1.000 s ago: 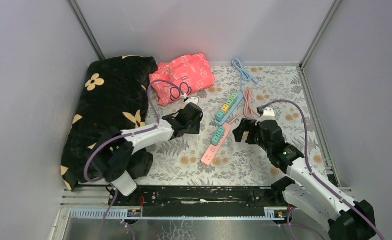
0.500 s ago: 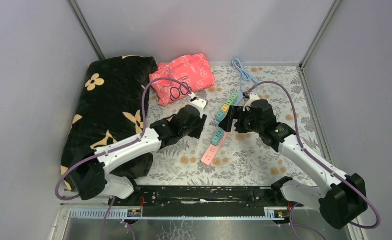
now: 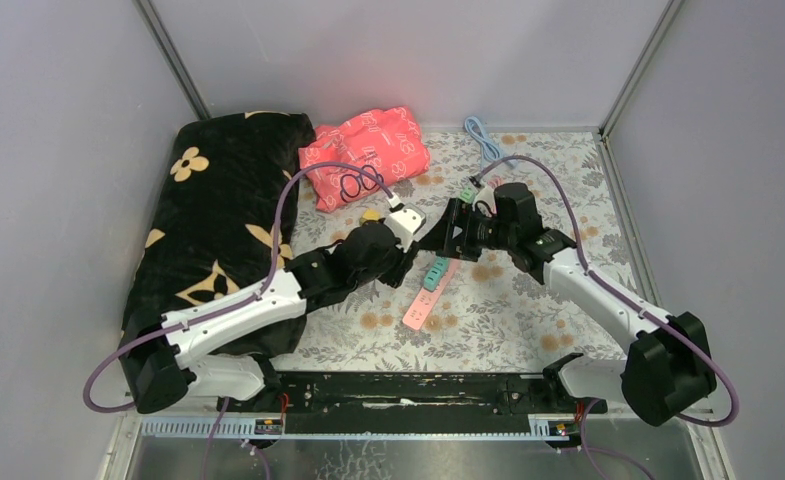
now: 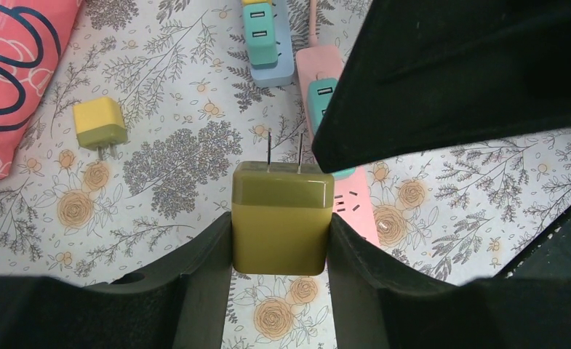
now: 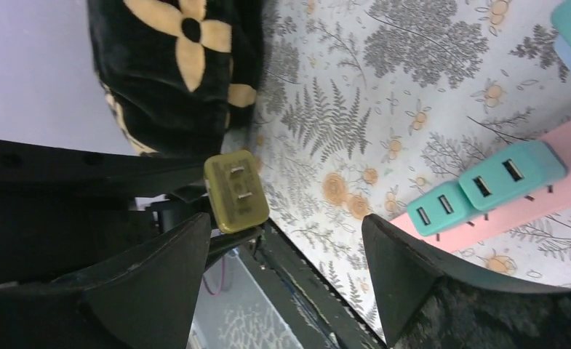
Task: Insert the plug
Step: Adjust the plug.
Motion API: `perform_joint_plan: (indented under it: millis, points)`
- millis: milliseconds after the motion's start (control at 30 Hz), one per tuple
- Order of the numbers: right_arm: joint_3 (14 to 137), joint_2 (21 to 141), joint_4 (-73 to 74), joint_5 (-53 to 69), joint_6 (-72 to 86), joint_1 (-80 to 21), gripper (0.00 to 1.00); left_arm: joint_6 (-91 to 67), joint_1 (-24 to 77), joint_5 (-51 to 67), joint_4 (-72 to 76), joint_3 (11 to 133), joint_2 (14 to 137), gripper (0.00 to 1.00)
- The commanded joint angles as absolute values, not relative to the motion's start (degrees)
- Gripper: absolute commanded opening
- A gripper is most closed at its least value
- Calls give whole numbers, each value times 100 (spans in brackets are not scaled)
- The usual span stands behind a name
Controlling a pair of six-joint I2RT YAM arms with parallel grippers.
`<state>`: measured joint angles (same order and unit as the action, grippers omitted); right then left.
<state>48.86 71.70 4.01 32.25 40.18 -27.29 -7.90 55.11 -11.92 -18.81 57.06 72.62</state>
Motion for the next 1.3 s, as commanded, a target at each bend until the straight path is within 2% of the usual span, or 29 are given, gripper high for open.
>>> perform_joint_plan:
  millis: [0,300,633,1100,1200,1267]
  points:
    - [5292,7185,-42,3848,4505,-2565,83,-604,5537,-1177,-1521,5718,7041,19]
    - [5960,7700,511,4542,4370,-2565,79,-639,5538,-723,-1494,5857,6971,17]
    - [6172,8103,562,5019,4281,-2558,72,-660,5532,-917,-1026,5744,6768,17]
    - [6115,8326,273,5730,4149,-2560,51,-556,5530,-855,-987,5781,6917,17]
    - [6038,8390,166,5817,4171,-2565,43,-548,5529,-870,-982,5732,6950,17]
    - [5989,8451,25,5940,4233,-2564,34,-546,5535,-884,-996,5737,6972,17]
